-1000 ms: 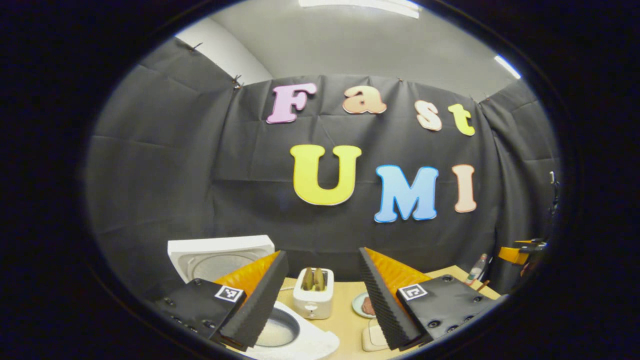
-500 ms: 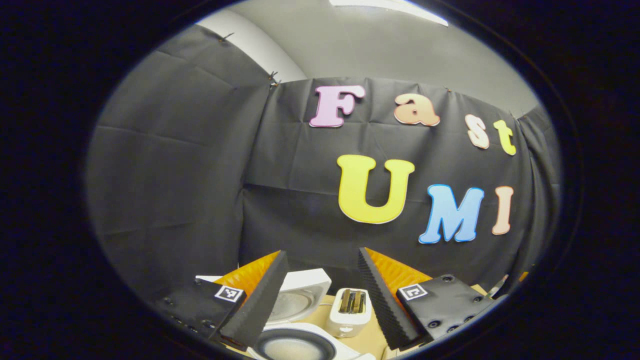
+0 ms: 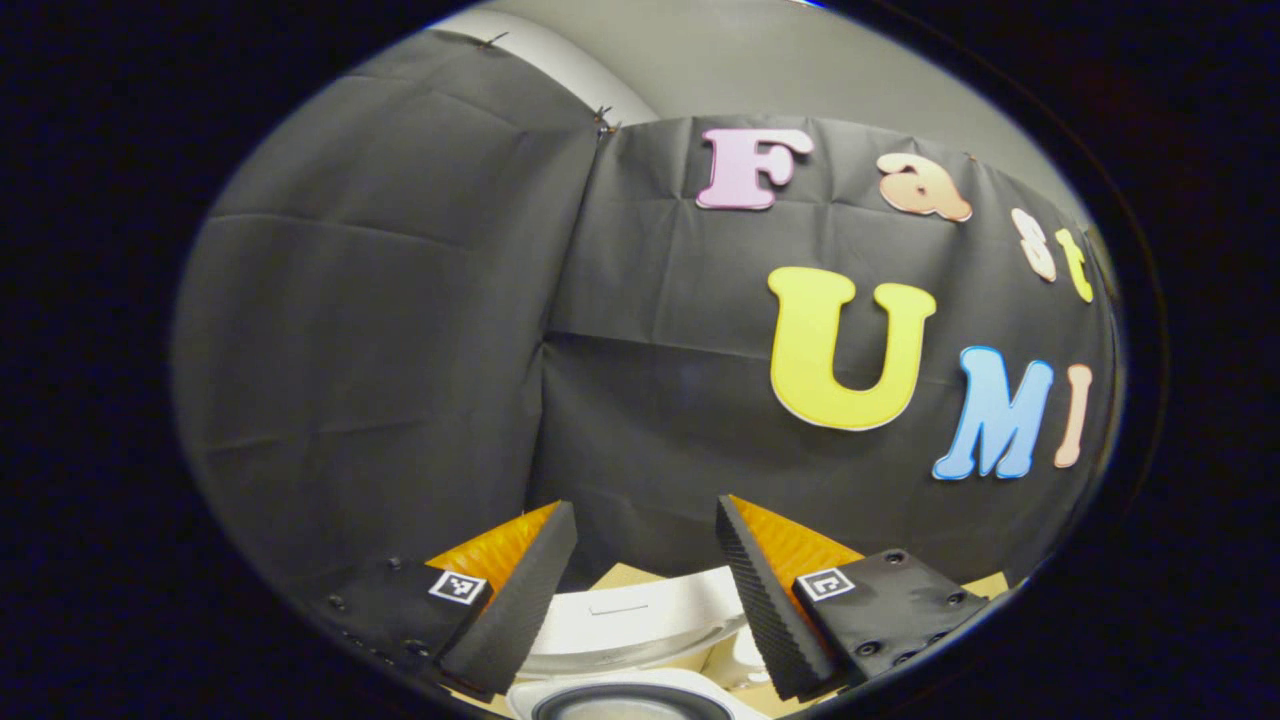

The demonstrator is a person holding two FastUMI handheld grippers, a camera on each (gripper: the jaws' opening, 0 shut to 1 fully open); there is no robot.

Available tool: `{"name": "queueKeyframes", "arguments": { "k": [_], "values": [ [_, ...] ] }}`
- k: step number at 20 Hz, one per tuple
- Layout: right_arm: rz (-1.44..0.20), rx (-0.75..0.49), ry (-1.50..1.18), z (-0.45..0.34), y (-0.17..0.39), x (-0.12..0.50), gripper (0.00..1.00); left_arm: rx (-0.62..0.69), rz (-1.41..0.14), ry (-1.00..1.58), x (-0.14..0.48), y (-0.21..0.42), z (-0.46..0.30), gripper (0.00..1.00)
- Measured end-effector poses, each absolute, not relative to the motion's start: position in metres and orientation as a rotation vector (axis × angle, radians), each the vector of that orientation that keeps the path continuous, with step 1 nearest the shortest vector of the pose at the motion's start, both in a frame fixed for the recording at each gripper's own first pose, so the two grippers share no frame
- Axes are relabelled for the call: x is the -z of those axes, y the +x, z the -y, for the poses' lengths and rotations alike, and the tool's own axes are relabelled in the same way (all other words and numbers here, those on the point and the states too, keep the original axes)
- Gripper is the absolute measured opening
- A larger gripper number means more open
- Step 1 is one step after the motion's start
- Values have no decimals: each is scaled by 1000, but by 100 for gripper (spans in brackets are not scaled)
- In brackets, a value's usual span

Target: Close the left gripper, press the button to open the rice cooker; take a wooden spoon from the chopstick holder with the right hand, scoop a spoonful of rice and pour it into the rice cooker, then put the wooden spoon back into the chopstick holder.

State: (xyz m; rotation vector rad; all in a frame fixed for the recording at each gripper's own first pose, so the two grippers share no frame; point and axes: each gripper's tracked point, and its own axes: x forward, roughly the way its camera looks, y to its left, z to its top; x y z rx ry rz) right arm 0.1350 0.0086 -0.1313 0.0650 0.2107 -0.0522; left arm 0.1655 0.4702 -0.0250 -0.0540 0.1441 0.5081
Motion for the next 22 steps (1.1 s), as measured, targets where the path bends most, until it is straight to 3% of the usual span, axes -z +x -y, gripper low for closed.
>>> {"name": "queueKeyframes", "arguments": {
  "k": [4,12,15,17,22],
  "values": [
    [-210,43,39,-9,144,129,96,-596,-224,39,54,171,-491,99],
    [-199,-26,20,-22,152,126,96,-559,-184,40,57,144,-449,99],
    [-191,-38,54,-21,150,123,96,-553,-175,28,64,127,-427,92],
    [-192,-47,50,-20,148,121,96,-542,-183,33,72,115,-410,99],
    [-128,-91,38,-24,138,94,96,-522,-187,37,103,84,-375,95]
  ]
}}
